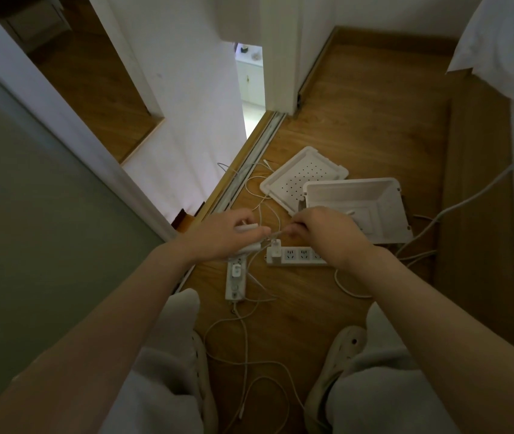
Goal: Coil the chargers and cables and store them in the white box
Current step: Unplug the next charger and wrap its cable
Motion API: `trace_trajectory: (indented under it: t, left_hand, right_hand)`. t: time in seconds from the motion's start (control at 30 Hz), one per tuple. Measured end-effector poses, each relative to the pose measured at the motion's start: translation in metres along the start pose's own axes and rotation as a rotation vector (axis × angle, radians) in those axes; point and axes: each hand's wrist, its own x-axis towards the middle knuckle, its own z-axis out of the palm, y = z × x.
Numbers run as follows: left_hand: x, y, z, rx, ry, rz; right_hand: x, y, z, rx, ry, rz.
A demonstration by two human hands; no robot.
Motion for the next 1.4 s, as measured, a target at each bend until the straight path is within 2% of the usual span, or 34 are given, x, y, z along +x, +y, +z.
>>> trace_trajectory:
  t: [0.2,0.4,0.47,0.67,0.8,0.9,0.93,1.0,1.07,1.13,1.17,1.2,1.23,1.33,1.37,1.4]
  left_hand:
    - [-0.001,-0.004,0.01,0.203,0.108,0.028]
    - [0.01,-0.016,0.014,0.037,0.324,-0.079]
    - [0.014,-0.014,0.015,-0.111,0.354,-0.108]
    - [0.019,0.011,0.011,-0.761,0.448,-0.329]
    - [0.018,0.012,0.01,-1.136,0.441,-0.326]
    - [0.016,0.01,0.003,-1.433,0.363,-0.221]
    - [0.016,0.009,0.0,-1.527,0.327,-0.192]
    - [0.015,0.007,-0.004,-1.646,0.265,-0.154]
    - [0.014,0.008,-0.006,-1.667,0.232,-0.128]
    - [0.014,0.01,-0.007,-1.654,0.227,-0.097]
    - [0.014,0.009,-0.007,-1.652,0.228,-0.083]
    - [0.014,0.009,-0.007,-1.65,0.223,-0.074]
    - [0.014,0.009,-0.006,-1.645,0.209,-0.07]
    - [0.013,0.012,-0.001,-1.59,0.152,-0.068]
    - [0.013,0.013,0.0,-1.563,0.148,-0.063]
    - [0.012,0.014,0.001,-1.537,0.153,-0.055]
  right_hand:
    - [-0.002,-0.009,0.001,-0.018,0.116,0.04]
    - [-0.013,-0.028,0.008,0.102,0.08,-0.013]
    - [-0.018,-0.038,0.014,0.147,0.067,-0.067]
    - [-0.021,-0.053,0.036,0.254,-0.013,-0.134]
    - [-0.023,-0.056,0.043,0.187,-0.047,-0.134]
    - [-0.023,-0.054,0.041,0.175,-0.008,-0.077]
    - [-0.022,-0.053,0.038,0.276,0.0,-0.011]
    - [-0.016,-0.048,0.03,0.639,0.005,0.171]
    - [-0.013,-0.045,0.02,1.049,-0.013,0.334]
    - [-0.011,-0.041,0.012,1.299,-0.047,0.431]
    - [-0.011,-0.04,0.009,1.297,-0.055,0.438]
    - [-0.011,-0.038,0.008,1.183,-0.044,0.402]
    - [-0.011,-0.035,0.008,0.974,-0.009,0.324]
    - [-0.009,-0.03,0.009,0.085,0.184,0.066]
    - [-0.008,-0.031,0.012,-0.038,0.217,0.03]
    - [-0.007,-0.033,0.015,-0.031,0.199,0.042]
